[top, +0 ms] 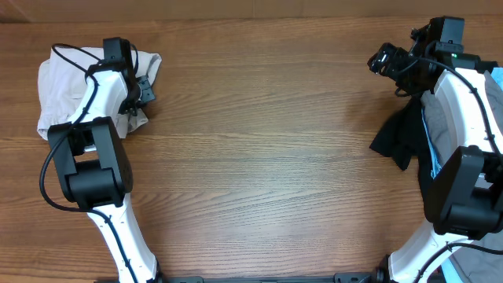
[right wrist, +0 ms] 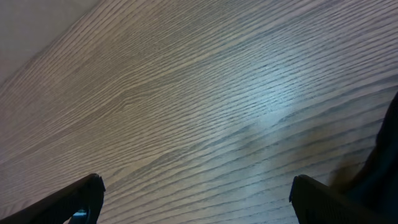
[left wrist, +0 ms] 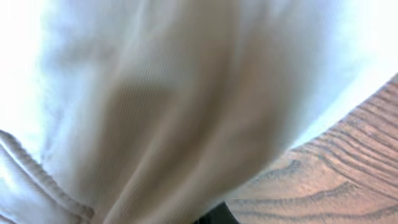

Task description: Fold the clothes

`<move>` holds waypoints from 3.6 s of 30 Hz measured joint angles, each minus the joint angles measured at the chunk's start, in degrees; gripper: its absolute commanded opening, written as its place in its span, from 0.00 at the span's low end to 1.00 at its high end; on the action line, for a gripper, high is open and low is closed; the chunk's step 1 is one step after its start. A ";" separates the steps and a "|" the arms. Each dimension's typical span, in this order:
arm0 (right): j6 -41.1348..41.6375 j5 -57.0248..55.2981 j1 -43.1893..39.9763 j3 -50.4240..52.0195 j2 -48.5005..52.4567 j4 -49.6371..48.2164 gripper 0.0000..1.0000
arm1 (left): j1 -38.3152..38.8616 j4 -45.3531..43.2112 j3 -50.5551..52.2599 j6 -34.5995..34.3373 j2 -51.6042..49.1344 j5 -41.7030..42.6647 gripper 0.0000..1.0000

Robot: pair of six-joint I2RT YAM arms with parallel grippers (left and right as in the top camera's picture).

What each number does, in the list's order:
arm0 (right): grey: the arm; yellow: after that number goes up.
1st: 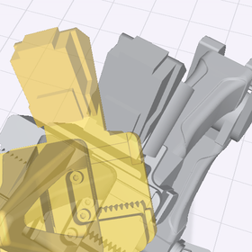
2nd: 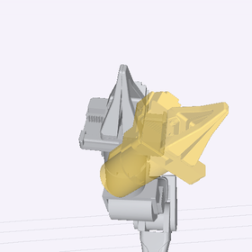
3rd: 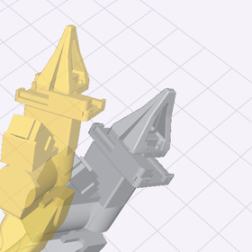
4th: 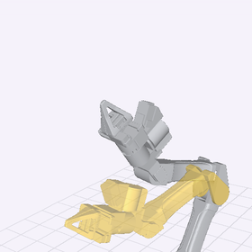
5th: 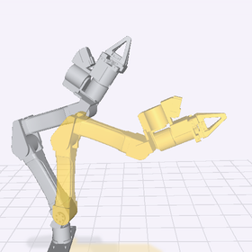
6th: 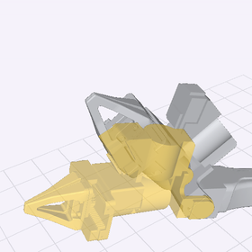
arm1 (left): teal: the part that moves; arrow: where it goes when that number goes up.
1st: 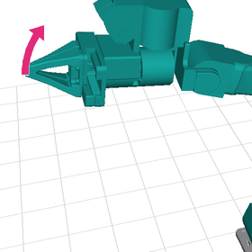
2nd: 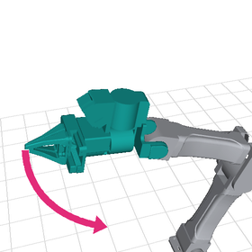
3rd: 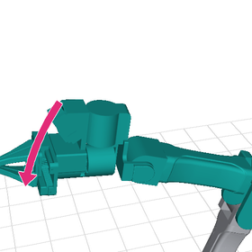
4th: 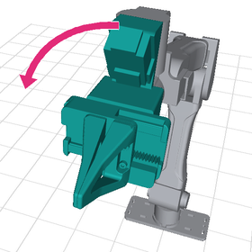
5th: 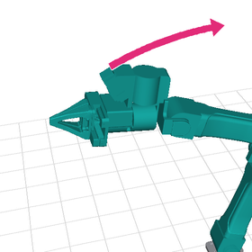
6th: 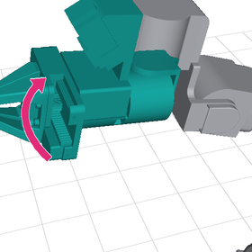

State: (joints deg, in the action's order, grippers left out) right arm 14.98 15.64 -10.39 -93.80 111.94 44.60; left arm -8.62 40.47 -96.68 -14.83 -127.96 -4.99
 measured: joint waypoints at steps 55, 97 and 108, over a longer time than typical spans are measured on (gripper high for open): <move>0.02 -0.02 0.00 0.00 0.00 -0.02 1.00 | 7.89 7.87 -1.18 4.09 19.93 14.86 1.00; 0.02 -0.13 3.93 0.11 -13.92 -0.02 1.00 | 7.89 7.91 -1.18 4.09 19.93 14.86 1.00; -0.02 0.02 10.93 0.09 -35.01 -0.07 1.00 | 7.89 7.98 -1.18 4.09 19.93 14.86 1.00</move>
State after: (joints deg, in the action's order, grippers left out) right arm 14.96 15.66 0.54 -93.71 76.93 44.53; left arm -0.73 48.45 -97.86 -10.74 -108.03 9.87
